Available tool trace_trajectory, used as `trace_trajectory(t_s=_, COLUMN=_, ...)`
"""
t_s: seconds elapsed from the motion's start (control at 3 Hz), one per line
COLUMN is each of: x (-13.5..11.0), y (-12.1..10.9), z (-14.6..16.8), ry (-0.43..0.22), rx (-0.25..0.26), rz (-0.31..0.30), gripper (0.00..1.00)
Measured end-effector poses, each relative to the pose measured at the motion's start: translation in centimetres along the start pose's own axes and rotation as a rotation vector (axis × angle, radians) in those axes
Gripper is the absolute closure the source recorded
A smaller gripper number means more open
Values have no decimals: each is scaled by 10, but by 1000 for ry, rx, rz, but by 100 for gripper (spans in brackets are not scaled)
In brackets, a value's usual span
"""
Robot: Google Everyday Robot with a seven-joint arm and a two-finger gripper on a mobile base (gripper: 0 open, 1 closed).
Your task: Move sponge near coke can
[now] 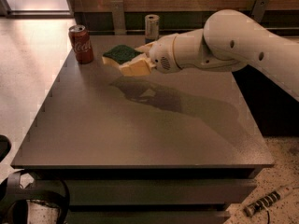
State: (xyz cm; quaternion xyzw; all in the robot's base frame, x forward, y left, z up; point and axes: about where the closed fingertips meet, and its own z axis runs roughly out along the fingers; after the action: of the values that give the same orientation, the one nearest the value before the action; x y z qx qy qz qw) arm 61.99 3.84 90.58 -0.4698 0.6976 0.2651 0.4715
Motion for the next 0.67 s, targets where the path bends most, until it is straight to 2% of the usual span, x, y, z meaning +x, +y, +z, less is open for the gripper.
trace_trajectory(t_s=0.67, x=-1, y=-14, z=63, ry=36, rx=-132, rz=-122, gripper=100)
